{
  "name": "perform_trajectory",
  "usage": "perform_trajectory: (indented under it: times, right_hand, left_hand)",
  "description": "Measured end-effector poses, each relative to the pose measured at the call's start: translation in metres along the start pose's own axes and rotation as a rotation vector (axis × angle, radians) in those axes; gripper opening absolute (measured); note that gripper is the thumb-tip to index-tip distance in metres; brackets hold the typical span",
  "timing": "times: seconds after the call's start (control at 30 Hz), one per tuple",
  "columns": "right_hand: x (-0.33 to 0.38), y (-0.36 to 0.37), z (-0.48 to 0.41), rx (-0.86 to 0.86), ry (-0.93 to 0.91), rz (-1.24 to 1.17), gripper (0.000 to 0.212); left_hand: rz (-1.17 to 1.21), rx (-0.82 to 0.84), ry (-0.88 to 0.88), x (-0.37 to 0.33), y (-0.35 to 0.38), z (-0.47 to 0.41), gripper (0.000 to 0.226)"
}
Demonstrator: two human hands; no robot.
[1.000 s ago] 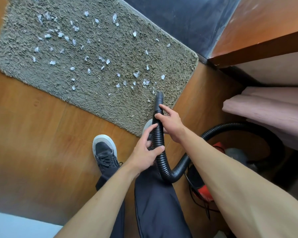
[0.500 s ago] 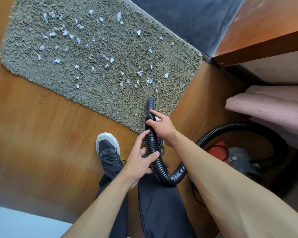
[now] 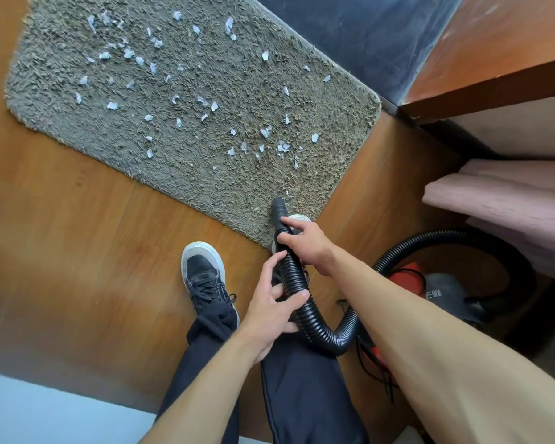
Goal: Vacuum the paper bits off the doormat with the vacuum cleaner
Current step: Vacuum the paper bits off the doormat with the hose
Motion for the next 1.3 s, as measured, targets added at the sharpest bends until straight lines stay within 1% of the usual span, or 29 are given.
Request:
perform_trajectory:
  times: [0.23,0.33,0.43,0.53,0.67,0.8,0.97,1.13,1.3]
  right_hand:
    - [0.006,0.042,0.002,0.146,-0.017,0.181,0.057]
    - [0.009,0.049,0.002,0.168,-0.028,0.236,0.058]
    - [0.01,0.045,-0.001,0.165,-0.022,0.221,0.057]
    - [0.011,0.033,0.0,0.132,-0.016,0.147,0.055]
    - [0.01,0.009,-0.001,0.038,-0.019,0.039,0.051]
    - [0.001,-0.011,-0.007,-0.05,-0.009,-0.026,0.055]
    - [-0.008,-0.033,-0.006,-0.15,-0.008,-0.12,0.052]
    - [0.0,-0.036,-0.007,-0.176,-0.059,-0.221,0.052]
    - [0.024,-0.024,-0.014,-0.151,-0.101,-0.174,0.049]
  left_hand:
    - [0.165,-0.081,-0.004,0.011,-0.02,0.009,0.072]
    - [0.198,-0.089,-0.012,0.012,-0.022,0.009,0.073]
    - [0.18,-0.085,-0.015,0.009,-0.02,0.007,0.072]
    - [0.127,-0.056,-0.01,0.005,-0.014,0.004,0.07]
    - [0.05,-0.009,-0.002,-0.001,-0.005,-0.001,0.072]
    - [-0.037,0.018,0.005,-0.005,0.004,-0.008,0.072]
    - [-0.112,0.078,0.01,-0.011,0.018,-0.012,0.072]
    - [-0.159,0.089,0.04,-0.02,0.014,-0.016,0.073]
    - [-0.189,0.061,0.089,-0.037,0.0,-0.024,0.072]
Point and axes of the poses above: each hand's wrist, its own z-axis away from the middle knuckle, its own y-axis out of the palm, x = y × z, the point moved 8 cm from there along -z, towards the middle knuckle, and after that the axes turned 8 degrees about -x, right-handed, at the moved point
